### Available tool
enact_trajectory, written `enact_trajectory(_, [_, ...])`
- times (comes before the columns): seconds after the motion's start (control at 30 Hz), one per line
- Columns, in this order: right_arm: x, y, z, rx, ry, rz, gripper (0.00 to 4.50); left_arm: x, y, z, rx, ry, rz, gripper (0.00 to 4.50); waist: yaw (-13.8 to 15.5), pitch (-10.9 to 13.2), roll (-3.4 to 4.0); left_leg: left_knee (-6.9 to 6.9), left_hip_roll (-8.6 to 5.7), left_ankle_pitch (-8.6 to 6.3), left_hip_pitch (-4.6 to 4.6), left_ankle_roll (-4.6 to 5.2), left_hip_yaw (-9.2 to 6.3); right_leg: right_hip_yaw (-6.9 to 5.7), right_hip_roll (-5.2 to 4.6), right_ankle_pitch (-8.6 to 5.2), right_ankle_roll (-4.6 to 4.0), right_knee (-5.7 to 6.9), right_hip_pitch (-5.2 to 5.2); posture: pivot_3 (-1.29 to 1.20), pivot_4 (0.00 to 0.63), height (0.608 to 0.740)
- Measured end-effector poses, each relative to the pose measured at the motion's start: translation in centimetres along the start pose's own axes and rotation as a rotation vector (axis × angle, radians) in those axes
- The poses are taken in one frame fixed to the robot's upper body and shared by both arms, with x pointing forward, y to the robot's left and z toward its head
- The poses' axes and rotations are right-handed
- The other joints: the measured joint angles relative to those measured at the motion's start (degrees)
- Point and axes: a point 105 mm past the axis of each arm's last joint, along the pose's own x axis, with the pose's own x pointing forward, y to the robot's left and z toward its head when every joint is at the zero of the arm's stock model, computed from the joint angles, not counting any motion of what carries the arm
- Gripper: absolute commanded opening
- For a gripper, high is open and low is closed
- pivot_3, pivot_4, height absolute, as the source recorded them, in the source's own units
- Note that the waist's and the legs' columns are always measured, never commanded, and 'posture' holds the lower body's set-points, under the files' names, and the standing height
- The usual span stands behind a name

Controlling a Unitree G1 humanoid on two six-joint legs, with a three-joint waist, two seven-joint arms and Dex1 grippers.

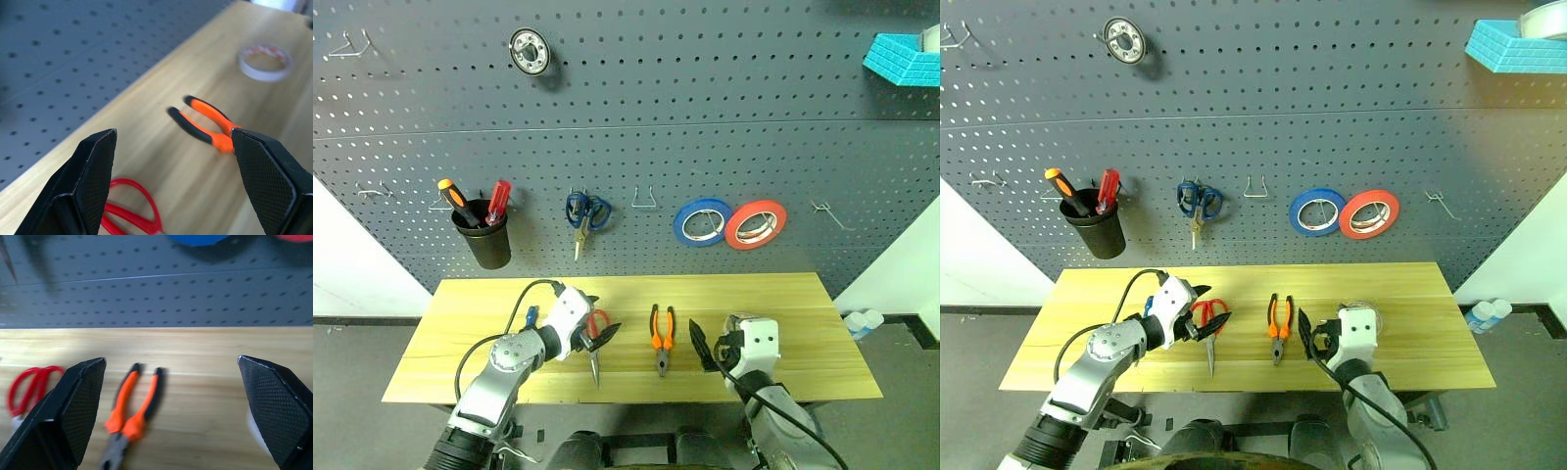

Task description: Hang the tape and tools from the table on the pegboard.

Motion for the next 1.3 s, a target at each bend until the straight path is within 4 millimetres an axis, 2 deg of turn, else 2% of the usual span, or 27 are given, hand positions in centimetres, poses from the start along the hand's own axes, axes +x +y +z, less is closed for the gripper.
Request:
enact_trajectory(0.2, [0.6, -3.3, 0.9, -0.083, 0.029, -0.109, 4.50, -0.5, 0.8, 0.4, 0.082, 0.028, -0.091, 3.88, 0.0, 0.0, -0.01, 0.00, 0.00, 0.00, 0.01, 0.00, 0.01, 0.00, 0.01, 0.01, -0.02, 0.00, 0.01, -0.06, 0.018, 0.723])
enact_trajectory(0.27, [0.7, -4.0, 1.1, -0.096, 0.040, -0.131, 4.50, -0.5, 1.1, 0.3, 0.092, 0.037, -0.110, 3.88, -0.1, 0.1, -0.01, -0.02, 0.00, 0.00, 0.00, 0.01, 0.01, 0.00, 0.01, 0.01, -0.02, -0.01, 0.00, -0.06, 0.057, 0.723])
enact_trajectory(0.43, [1.3, -4.8, 1.0, -0.129, 0.094, -0.152, 4.50, -0.8, 1.4, 0.0, 0.115, 0.058, -0.146, 3.88, -0.4, 1.4, -0.08, -0.02, 0.01, 0.00, -0.06, 0.02, 0.02, 0.01, 0.01, 0.03, -0.05, 0.00, -0.07, -0.05, 0.103, 0.723])
enact_trajectory(0.67, [3.2, -4.9, 2.2, -0.172, 0.103, -0.121, 4.50, -1.2, 1.0, 0.2, 0.128, 0.062, -0.166, 3.88, -0.4, 4.2, -0.34, -0.07, 0.01, 0.00, -0.40, 0.03, 0.00, 0.00, -0.05, 0.04, -0.06, 0.01, -0.45, -0.01, 0.176, 0.723])
enact_trajectory(0.87, [4.2, -5.9, 1.7, -0.212, 0.155, -0.107, 4.50, -2.8, -0.6, -0.1, 0.111, 0.101, -0.186, 3.88, -0.3, 7.2, -0.45, -0.16, 0.01, -0.03, -0.57, 0.06, 0.01, 0.00, -0.17, 0.05, -0.08, 0.00, -0.63, 0.02, 0.234, 0.723])
enact_trajectory(1.07, [4.8, -6.7, 1.4, -0.254, 0.202, -0.099, 4.50, -4.6, -1.0, -0.1, 0.092, 0.131, -0.171, 3.88, -0.3, 9.8, -0.62, -0.15, 0.03, -0.03, -0.70, 0.06, 0.00, -0.01, -0.21, 0.09, -0.14, -0.02, -0.73, 0.03, 0.280, 0.723])
enact_trajectory(1.2, [5.0, -7.2, 1.0, -0.265, 0.236, -0.102, 4.50, -5.4, -1.8, 0.2, 0.077, 0.138, -0.180, 3.88, -0.4, 11.0, -0.74, -0.10, 0.04, -0.01, -1.43, 0.05, -0.01, -0.01, -0.21, 0.13, -0.17, 0.02, -1.44, 0.04, 0.307, 0.723])
enact_trajectory(1.3, [5.0, -7.4, 0.6, -0.269, 0.264, -0.107, 4.50, -5.7, -2.0, 0.6, 0.070, 0.135, -0.179, 3.88, -0.3, 12.0, -0.86, -0.12, 0.04, -0.01, -1.51, 0.05, -0.01, -0.02, -0.23, 0.14, -0.19, 0.02, -1.52, 0.04, 0.317, 0.723])
